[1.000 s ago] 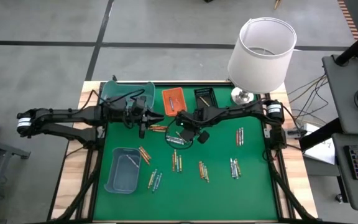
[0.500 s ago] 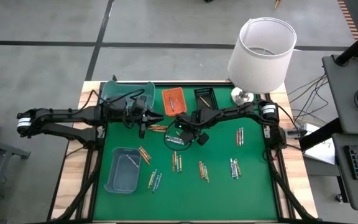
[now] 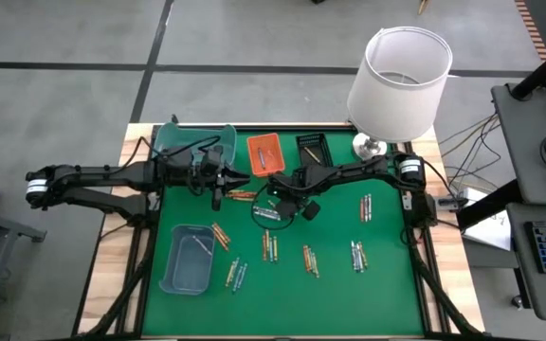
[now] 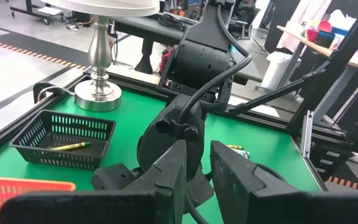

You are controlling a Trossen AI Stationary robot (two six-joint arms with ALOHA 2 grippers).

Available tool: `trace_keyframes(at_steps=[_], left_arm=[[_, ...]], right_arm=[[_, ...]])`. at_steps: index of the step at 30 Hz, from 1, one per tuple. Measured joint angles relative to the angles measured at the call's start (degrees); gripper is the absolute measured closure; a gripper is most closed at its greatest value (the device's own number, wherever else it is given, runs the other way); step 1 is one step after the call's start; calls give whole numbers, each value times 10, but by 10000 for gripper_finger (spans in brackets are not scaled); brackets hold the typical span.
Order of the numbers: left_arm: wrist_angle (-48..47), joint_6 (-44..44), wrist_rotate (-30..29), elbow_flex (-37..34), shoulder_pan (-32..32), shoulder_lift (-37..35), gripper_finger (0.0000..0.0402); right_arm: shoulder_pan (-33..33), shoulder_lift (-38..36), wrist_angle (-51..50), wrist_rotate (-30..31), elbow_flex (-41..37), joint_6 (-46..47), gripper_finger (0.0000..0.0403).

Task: Sort crayons
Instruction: Put the white crayon into the blue bin

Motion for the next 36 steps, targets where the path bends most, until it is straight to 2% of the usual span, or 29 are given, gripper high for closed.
trace_keyframes(at_steps=[16, 20, 28, 36], left_arm=[[0, 0, 0, 0, 0, 0, 346], [0, 0, 0, 0, 0, 0, 346], [1, 0, 0, 0, 0, 1, 346], [5, 2, 0, 0, 0, 3, 346]], right_arm=[[-3, 39, -1, -5, 3, -8, 293], [-7, 41, -5, -31, 2, -8, 314], [-11, 42, -20, -54, 1, -8, 388], [-13, 32, -26, -56, 1, 24, 393]])
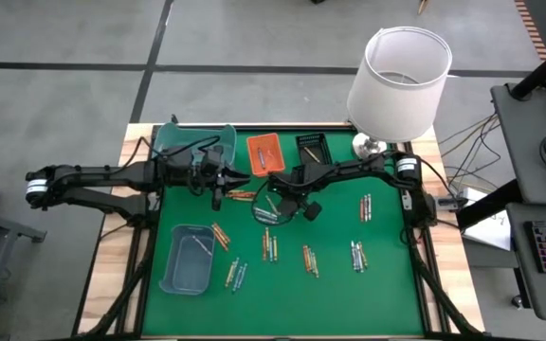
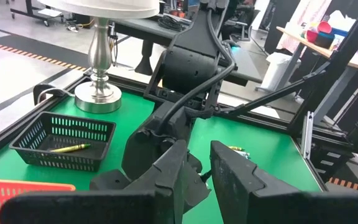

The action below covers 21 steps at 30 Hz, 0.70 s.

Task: Sort crayons
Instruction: Put the white crayon into the blue bin

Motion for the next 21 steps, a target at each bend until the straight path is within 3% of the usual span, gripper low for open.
trace_keyframes(at_steps=[5, 14, 17, 21], left_arm=[[1, 0, 0, 0, 0, 15, 346], [52, 7, 12, 0, -10, 63, 346], [94, 24, 25, 0, -25, 82, 346], [138, 63, 25, 0, -56, 112, 346]], right_arm=[[-1, -33, -43, -21, -4, 75, 394], [-7, -139, -61, -179, -55, 246, 395], [0, -188, -9, -203, -108, 292, 395], [14, -263, 132, -199, -213, 346, 395]])
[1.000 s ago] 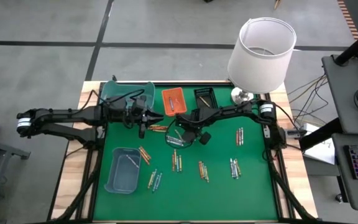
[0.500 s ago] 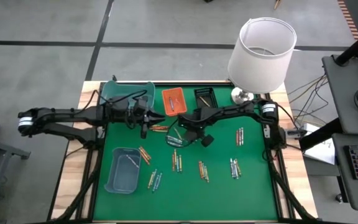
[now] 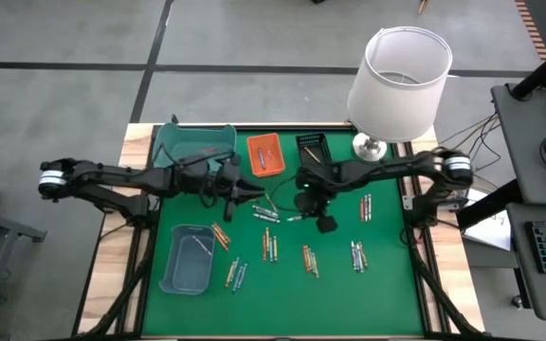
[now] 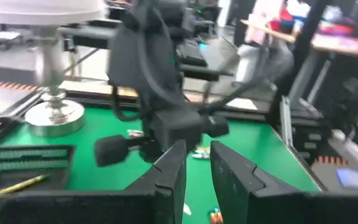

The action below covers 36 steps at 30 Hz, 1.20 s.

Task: Sort crayons
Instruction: Put the white crayon into the blue bin

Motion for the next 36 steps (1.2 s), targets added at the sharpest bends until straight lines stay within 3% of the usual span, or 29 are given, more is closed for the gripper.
trace_keyframes(at_steps=[4, 7, 13, 19, 30, 36], left_arm=[[39, 58, 1, 0, -37, 31, 346], [62, 77, 1, 0, -53, 52, 346], [71, 50, -14, 0, -53, 77, 346], [101, 40, -24, -1, -53, 90, 323], [188, 37, -24, -1, -53, 134, 231], [196, 37, -25, -1, -53, 140, 240]], right_arm=[[19, -77, 234, 21, -103, 70, 395], [33, -115, 396, 71, -165, 100, 395], [66, -145, 616, 127, -231, 103, 395], [89, -122, 692, 158, -236, 103, 395], [93, -68, 687, 172, -191, 132, 394], [93, -65, 688, 172, -186, 136, 394]])
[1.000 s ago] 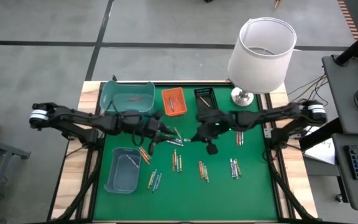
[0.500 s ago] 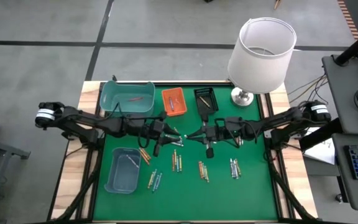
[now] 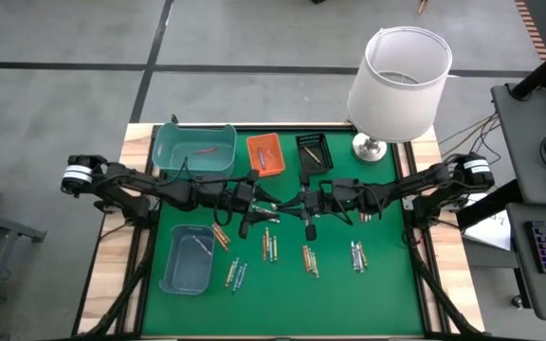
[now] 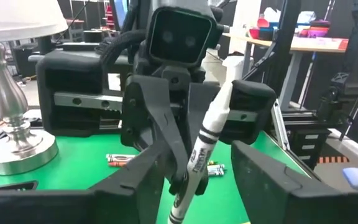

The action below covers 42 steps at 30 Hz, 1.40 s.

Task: Sort crayons
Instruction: Put the white crayon into the blue bin

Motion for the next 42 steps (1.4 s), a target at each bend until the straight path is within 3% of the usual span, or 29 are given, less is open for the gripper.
trace_keyframes(at_steps=[10, 17, 25, 29, 32, 42], left_arm=[[-8, -2, -21, 0, 0, -3, 388], [-45, -31, -26, 0, 1, -19, 387], [-301, -143, -15, 0, 0, -137, 398], [-484, -290, -2, 0, 0, -201, 399], [-614, -425, 68, 0, -10, -235, 399], [-863, -662, 116, 0, -179, -270, 399]], right_arm=[[0, 0, -4, -1, 0, 36, 385], [0, -1, -8, 23, 0, 58, 322], [-1, -29, -83, 81, 2, 91, 267], [0, -39, -139, 95, 13, 97, 257], [0, -40, -168, 104, 25, 97, 258], [0, -34, -231, 104, 53, 102, 268]])
